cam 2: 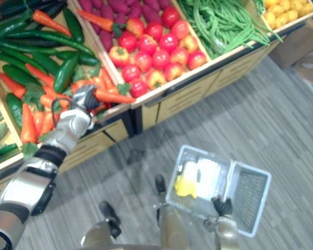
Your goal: Pick vegetable in the basket
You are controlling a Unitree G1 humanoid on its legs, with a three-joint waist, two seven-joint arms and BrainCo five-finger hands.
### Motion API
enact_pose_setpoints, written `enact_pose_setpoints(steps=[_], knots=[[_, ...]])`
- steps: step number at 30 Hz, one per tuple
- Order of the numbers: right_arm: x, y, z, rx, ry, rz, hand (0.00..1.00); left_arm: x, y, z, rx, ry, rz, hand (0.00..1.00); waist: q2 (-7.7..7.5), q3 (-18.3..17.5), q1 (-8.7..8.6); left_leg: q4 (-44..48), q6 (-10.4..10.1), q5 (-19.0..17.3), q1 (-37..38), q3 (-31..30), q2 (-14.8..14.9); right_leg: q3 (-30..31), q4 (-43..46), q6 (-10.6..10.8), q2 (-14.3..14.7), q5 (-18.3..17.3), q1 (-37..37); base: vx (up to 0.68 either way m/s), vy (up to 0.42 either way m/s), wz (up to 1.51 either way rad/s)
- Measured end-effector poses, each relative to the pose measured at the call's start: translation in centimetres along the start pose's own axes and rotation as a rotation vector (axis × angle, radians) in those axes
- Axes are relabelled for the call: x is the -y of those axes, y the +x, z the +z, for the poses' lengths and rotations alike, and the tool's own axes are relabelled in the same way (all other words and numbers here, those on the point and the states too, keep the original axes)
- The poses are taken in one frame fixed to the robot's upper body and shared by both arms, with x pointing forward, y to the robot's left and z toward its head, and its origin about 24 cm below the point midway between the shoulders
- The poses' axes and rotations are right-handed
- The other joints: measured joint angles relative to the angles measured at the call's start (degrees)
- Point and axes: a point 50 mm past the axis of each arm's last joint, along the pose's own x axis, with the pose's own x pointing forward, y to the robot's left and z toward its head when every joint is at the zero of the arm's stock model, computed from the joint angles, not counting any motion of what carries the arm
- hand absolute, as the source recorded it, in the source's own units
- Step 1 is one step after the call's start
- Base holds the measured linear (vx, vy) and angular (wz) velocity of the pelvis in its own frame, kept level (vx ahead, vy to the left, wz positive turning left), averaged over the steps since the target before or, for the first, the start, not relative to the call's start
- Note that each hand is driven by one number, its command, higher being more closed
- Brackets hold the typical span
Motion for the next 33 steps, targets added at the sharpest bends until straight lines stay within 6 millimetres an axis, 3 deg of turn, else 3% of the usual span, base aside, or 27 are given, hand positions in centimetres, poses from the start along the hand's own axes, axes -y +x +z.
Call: enact_pose_setpoints(steps=[12,21,24,28,33], knots=[[0.6,-0.4,-0.8,-0.024,-0.004,-0.018,1.0,-2.6,0.6,1.0,0.015,-0.045,0.137,1.0,-0.12,0.0,0.31,0.1,0.1,0.5,0.4,-3.7,-1.7,-4.1,-0.1,0.5,-2.6,-0.4,3.4,0.0,0.002,0.2],[2.4,-0.4,-2.1,-0.102,0.035,-0.099,1.0,-5.6,0.2,3.4,0.138,-0.064,0.288,1.0,-0.34,-0.1,1.5,-2.1,0.9,1.6,2.9,-6.4,-3.5,-6.5,0.7,0.8,-4.1,-1.9,6.5,0.0,0.011,0.15],[4.5,0.0,-1.9,-0.107,-0.003,-0.151,1.0,-6.5,-1.0,3.4,0.202,-0.048,0.34,1.0,-0.37,-0.3,1.57,-3.7,1.4,2.1,4.5,-6.4,-4.7,-6.6,0.9,1.3,-4.8,-2.4,7.3,0.03,0.033,0.05],[9.3,0.9,-0.3,-0.074,-0.129,-0.246,1.0,-6.2,-2.9,3.6,0.288,-0.036,0.332,1.0,-1.1,-1.0,1.55,-5.4,1.5,2.8,7.4,-6.0,-6.0,-6.3,0.9,1.8,-5.1,-2.8,9.1,0.05,0.031,-0.02],[11.7,1.8,2.3,-0.015,-0.239,-0.26,1.0,-5.7,-5.3,4.1,0.401,-0.026,0.305,1.0,-2.67,-3.4,1.51,-5.8,0.9,1.6,10.8,-2.3,-6.1,-2.6,0.9,2.0,-4.3,-2.8,9.9,0.07,0.01,-0.4]])
